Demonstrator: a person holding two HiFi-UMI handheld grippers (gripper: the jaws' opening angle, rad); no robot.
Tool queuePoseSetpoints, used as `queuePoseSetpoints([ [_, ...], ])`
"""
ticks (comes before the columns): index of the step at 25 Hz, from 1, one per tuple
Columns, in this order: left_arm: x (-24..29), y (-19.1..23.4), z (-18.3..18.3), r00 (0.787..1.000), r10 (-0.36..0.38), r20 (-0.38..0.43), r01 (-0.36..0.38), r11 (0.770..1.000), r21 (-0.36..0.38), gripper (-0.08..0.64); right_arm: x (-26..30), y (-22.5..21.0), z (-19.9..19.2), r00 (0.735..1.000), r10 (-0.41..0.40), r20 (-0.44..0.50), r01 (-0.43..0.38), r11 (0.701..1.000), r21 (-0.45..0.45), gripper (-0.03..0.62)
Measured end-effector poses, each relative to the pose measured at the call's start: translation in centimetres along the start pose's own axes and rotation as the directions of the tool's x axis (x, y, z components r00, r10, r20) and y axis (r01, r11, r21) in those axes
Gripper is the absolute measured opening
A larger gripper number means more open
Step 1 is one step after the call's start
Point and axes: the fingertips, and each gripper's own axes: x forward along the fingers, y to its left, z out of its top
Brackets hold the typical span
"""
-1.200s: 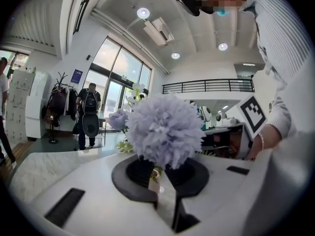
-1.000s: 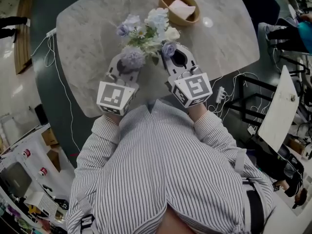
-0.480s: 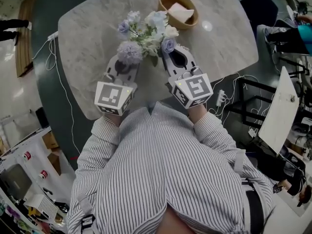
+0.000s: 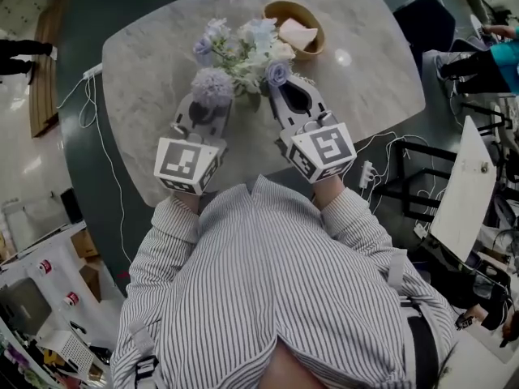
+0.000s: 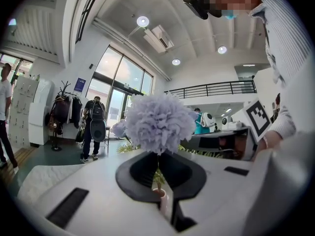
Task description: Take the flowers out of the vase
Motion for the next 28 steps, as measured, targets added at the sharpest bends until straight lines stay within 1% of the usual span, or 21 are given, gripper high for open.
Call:
queuePoseSetpoints([
  [5, -0.1, 0.2, 1.9, 1.0, 0.011, 0.019, -0.012, 1.0, 0.029, 0.015, 0.0, 0.0, 1.6, 1.0, 0.001, 0.018, 0.0, 1.0, -0.016, 0.014],
  [13, 0.1, 0.2, 4.7, 0.997, -0.027, 0.069, 0.022, 0.997, 0.08, 0.015, 0.4, -0.2, 4.6, 0.999, 0.0, 0.053, 0.002, 0.999, -0.037, 0.014],
  [18, 0.5, 0.3, 6.5, 0.996, -0.025, 0.09, 0.016, 0.995, 0.097, 0.015, 0.6, -0.7, 6.0, 0.997, 0.009, 0.073, -0.007, 1.0, -0.022, 0.014],
  [28, 0.4, 0.2, 9.2, 0.988, -0.038, 0.149, 0.02, 0.993, 0.118, 0.015, 0.3, -0.3, 9.2, 0.992, 0.025, 0.125, -0.018, 0.998, -0.06, 0.014],
])
